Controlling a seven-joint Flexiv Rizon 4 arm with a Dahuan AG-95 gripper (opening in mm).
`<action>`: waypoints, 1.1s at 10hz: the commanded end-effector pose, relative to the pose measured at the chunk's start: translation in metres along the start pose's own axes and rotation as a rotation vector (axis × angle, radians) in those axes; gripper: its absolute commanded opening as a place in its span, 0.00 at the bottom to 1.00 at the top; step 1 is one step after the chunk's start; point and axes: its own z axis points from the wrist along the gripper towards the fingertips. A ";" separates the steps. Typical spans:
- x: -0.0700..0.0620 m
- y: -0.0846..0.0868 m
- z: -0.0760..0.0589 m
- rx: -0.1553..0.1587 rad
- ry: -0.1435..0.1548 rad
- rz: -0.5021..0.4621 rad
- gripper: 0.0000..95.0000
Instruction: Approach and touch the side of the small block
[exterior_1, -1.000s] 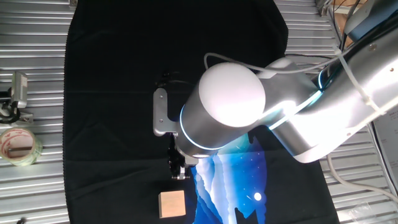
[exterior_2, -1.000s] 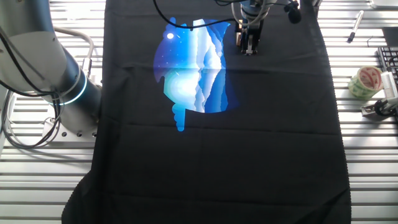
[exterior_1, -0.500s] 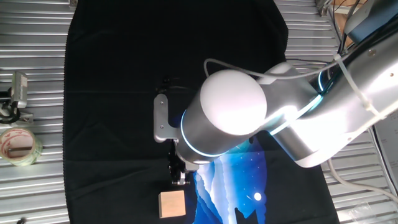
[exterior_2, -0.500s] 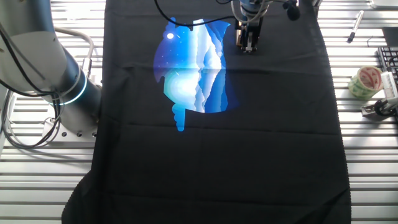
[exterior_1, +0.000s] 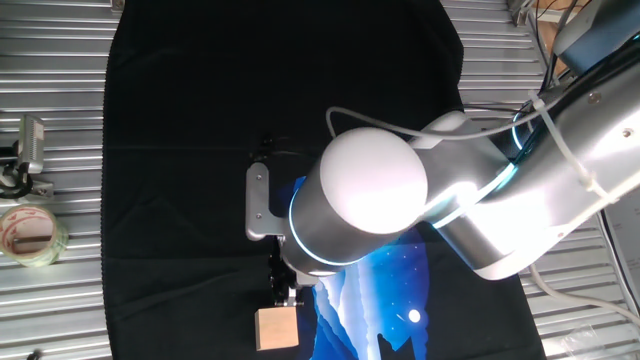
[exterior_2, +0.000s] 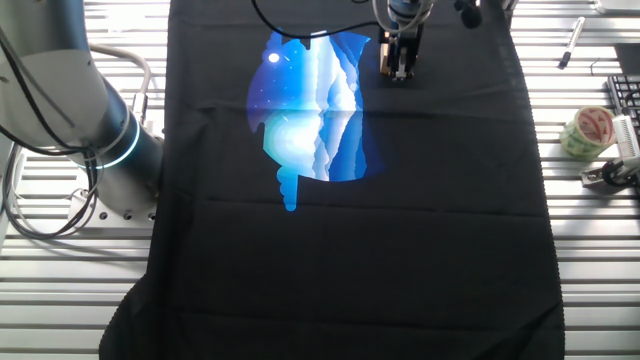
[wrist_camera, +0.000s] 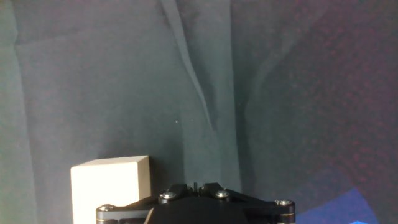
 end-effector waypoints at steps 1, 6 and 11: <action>0.000 0.000 0.001 0.006 -0.003 0.000 0.00; -0.001 0.005 0.003 0.021 -0.008 0.012 0.00; 0.002 0.012 0.008 0.012 -0.011 -0.015 0.00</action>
